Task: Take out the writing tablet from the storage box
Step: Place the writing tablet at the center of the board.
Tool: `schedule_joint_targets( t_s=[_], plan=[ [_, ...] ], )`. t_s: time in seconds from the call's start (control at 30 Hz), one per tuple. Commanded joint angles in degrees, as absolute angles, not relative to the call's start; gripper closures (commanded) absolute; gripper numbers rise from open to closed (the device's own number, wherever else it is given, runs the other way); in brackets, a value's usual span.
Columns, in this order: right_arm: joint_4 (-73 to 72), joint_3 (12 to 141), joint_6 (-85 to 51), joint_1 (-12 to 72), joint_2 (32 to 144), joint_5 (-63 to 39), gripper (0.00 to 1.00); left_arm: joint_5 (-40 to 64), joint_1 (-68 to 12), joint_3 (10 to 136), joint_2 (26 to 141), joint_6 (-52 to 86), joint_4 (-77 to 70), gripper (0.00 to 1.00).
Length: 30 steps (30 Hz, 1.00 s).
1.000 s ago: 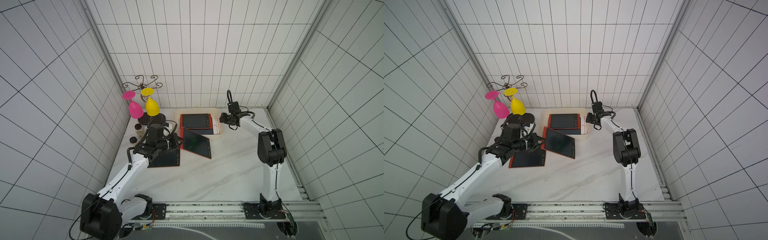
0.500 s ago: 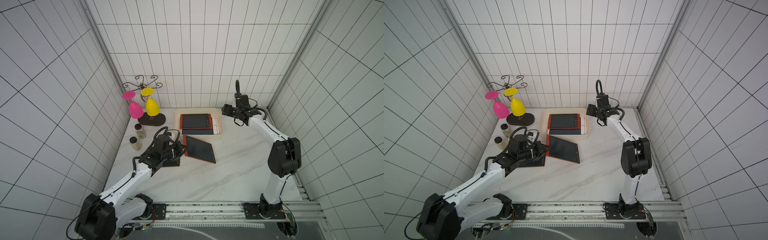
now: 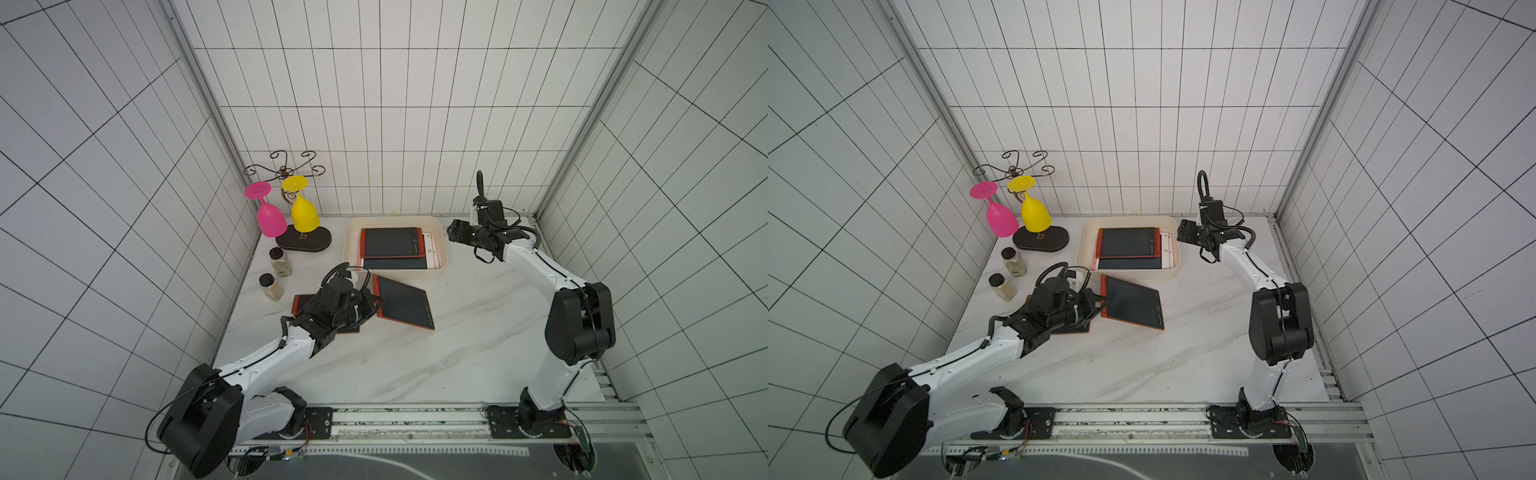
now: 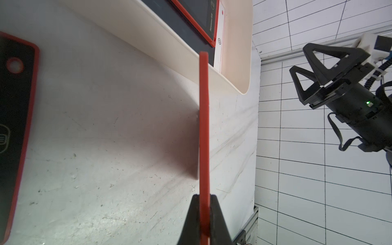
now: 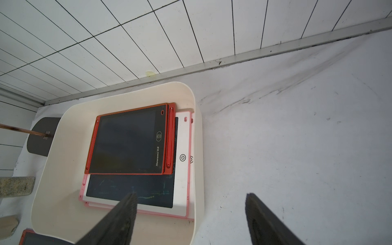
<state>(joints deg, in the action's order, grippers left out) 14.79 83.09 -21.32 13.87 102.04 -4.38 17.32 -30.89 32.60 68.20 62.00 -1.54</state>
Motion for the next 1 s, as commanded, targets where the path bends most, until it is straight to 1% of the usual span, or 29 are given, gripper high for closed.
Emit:
schedule_joint_targets(
  t_s=[0.0, 0.17, 0.3, 0.97],
  plan=[
    [13.03, 80.27, -20.39, 13.45, 98.8, -5.87, 0.19, 15.41, -31.38, 32.03, 69.28, 61.45, -5.07, 1.0],
    [12.31, 78.71, -20.3, 13.47, 98.34, -6.37, 0.19, 15.19, -31.53, 31.63, 71.39, 61.28, -6.07, 0.88],
    [11.94, 78.14, -20.47, 13.36, 98.6, -6.76, 0.19, 14.93, -31.6, 31.72, 73.38, 59.86, -6.18, 0.83],
    [10.22, 75.02, -21.0, 13.36, 98.76, -7.51, 0.19, 14.54, -31.97, 33.48, 83.31, 53.64, -5.84, 0.79]
  ],
)
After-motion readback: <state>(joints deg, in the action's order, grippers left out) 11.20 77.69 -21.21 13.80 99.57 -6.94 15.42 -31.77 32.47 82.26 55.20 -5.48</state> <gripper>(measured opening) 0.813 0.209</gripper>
